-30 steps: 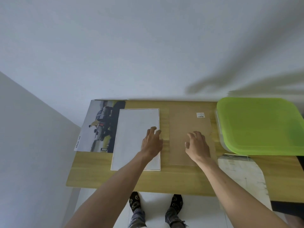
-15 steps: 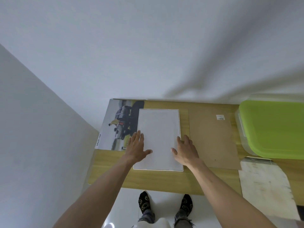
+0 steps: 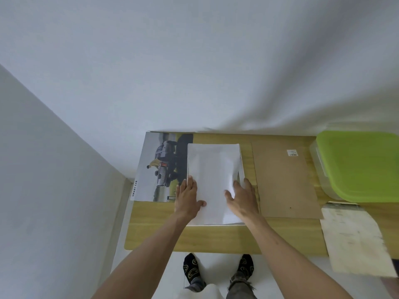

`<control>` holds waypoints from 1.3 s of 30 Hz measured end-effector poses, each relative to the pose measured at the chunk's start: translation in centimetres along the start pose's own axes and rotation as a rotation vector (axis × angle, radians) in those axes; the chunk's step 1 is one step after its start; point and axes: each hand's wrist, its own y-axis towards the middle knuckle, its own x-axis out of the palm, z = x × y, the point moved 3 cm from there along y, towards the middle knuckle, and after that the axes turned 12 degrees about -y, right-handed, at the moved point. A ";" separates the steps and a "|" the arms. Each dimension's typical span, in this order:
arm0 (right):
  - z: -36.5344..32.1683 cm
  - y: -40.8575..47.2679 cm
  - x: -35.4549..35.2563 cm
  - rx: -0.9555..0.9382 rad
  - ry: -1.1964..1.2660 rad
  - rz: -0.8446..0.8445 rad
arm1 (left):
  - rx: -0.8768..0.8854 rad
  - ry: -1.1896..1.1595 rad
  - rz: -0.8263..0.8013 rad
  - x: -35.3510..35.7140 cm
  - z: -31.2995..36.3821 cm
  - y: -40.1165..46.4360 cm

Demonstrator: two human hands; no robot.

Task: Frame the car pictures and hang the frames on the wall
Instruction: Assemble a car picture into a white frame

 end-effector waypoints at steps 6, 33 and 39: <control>-0.4 0.1 -1.0 0.151 0.443 0.132 | 0.002 -0.275 0.117 -0.9 -0.9 -0.3; 5.2 -0.8 -4.6 0.102 1.289 -0.152 | -0.246 -0.993 0.292 -2.1 3.2 -6.2; 11.8 -1.6 -7.3 -0.037 1.240 -0.309 | -0.197 -1.222 0.237 -0.6 6.6 -8.9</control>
